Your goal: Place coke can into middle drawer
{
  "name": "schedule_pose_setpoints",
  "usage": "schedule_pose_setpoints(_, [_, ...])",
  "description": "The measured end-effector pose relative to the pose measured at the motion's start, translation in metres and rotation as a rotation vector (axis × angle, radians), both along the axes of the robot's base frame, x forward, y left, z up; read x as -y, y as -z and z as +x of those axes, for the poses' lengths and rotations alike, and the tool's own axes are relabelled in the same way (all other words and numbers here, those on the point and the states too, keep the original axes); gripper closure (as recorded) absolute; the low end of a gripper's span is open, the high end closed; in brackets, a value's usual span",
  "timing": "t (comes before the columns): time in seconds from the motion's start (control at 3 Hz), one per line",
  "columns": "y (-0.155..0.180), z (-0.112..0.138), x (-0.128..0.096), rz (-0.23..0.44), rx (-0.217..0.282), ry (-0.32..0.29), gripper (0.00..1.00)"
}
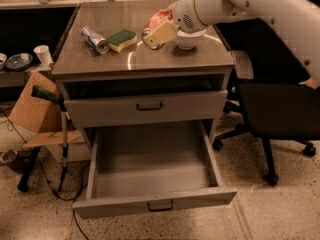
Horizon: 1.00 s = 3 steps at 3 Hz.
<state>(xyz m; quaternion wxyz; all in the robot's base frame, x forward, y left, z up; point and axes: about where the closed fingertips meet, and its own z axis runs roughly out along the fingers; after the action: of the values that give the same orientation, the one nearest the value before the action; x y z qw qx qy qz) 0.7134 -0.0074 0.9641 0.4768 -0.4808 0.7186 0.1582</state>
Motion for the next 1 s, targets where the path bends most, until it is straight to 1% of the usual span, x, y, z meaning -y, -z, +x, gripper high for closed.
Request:
schedule_pose_setpoints(0.33, [-0.008, -0.053, 0.012, -0.008, -0.015, 0.010, 1.00])
schedule_pose_setpoints(0.67, [0.021, -0.095, 0.022, 0.001, -0.083, 0.004, 1.00])
schedule_pose_setpoints(1.0, [0.107, -0.126, 0.023, 0.047, -0.224, 0.010, 1.00])
